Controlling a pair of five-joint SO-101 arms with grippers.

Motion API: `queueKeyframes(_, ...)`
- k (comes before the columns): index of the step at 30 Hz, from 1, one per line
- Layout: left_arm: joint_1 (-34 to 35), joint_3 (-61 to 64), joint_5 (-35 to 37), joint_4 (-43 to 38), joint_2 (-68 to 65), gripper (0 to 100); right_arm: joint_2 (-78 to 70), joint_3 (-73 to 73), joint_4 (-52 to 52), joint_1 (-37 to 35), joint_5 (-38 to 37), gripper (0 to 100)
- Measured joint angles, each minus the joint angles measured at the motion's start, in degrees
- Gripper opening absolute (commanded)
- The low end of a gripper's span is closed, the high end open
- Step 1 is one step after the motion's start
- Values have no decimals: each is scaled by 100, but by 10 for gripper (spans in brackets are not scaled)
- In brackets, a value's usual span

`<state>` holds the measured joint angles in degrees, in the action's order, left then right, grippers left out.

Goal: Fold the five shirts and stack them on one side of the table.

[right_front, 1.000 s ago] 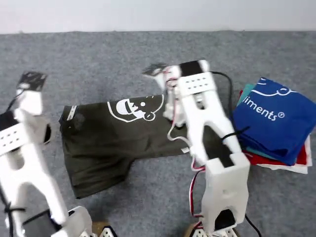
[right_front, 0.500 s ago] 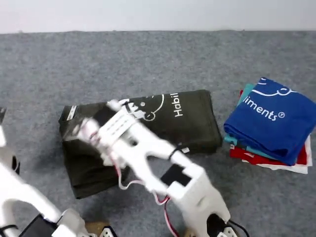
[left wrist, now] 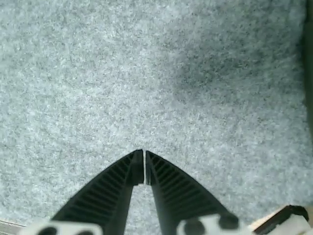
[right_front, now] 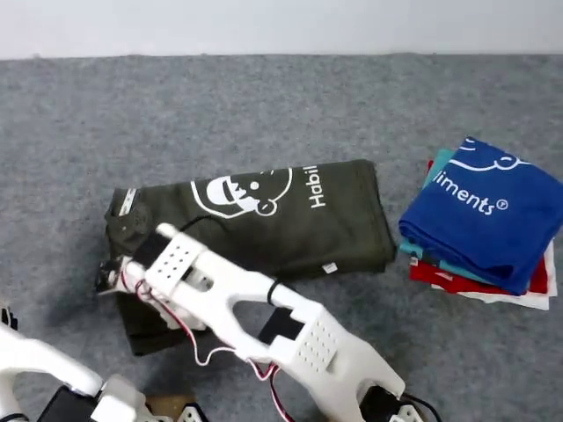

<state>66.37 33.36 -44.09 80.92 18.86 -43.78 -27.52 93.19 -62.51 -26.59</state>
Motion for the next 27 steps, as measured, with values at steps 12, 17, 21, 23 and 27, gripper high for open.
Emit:
queueKeyframes(12, 0, 0, 0, 0, 0, 15, 607, 44, 62, -281, 18, 132)
queueKeyframes(17, 0, 0, 0, 0, 0, 15, 607, 44, 62, -695, 18, 191)
queueKeyframes(21, 0, 105, 0, 0, 0, 15, 607, 44, -105, -967, 18, 193)
queueKeyframes(23, 0, 211, 0, 0, 0, 15, 580, 44, -299, -967, 18, 191)
queueKeyframes(27, 0, 290, 0, 0, 9, 15, 167, 35, -633, -949, 26, 185)
